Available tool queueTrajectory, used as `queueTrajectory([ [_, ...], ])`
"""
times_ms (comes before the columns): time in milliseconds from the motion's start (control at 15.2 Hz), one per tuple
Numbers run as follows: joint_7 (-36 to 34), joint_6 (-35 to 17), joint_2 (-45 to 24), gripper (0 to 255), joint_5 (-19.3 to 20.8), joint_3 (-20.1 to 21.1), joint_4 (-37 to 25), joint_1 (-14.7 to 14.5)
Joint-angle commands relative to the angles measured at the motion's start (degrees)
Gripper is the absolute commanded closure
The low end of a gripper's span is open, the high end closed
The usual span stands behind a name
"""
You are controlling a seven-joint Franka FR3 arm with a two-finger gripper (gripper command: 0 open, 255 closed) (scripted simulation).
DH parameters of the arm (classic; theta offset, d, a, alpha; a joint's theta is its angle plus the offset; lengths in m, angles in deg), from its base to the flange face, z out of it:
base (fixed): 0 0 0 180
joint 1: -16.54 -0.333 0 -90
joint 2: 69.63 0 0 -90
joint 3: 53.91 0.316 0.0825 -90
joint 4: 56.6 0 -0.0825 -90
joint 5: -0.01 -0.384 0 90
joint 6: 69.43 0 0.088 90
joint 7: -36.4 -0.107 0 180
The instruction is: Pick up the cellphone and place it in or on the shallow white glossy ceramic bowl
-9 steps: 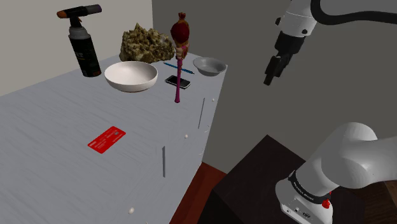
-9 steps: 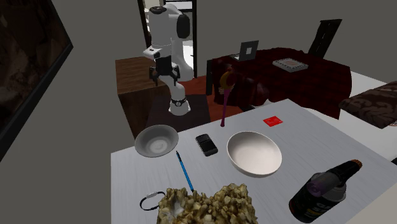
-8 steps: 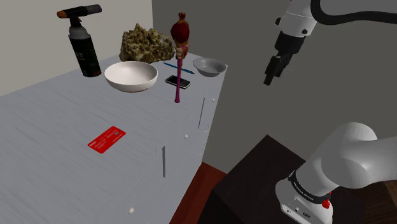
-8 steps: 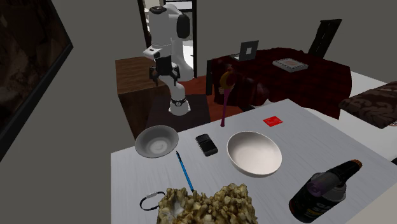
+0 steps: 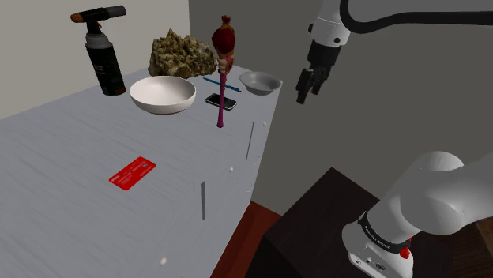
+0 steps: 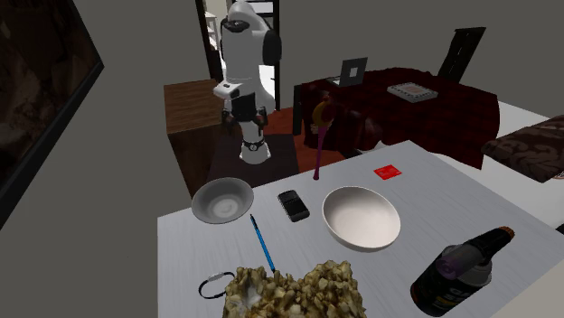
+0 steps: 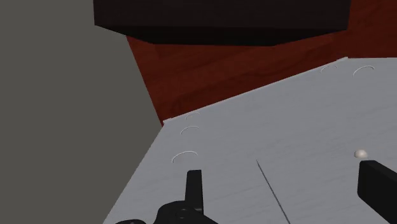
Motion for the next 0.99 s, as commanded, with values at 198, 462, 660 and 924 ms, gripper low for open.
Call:
queueTrajectory([
  [198, -2.7, -4.5, -10.8, 0, -1.4, 2.3, -6.6, -1.3],
  [462, -4.5, -6.7, -19.0, 0, -1.8, 3.9, -12.8, -2.2],
  [660, -6.0, -7.7, -25.2, 0, -1.7, 4.9, -18.2, -2.8],
  [924, -7.8, -8.1, -33.7, 0, -1.2, 6.1, -26.6, -3.8],
])
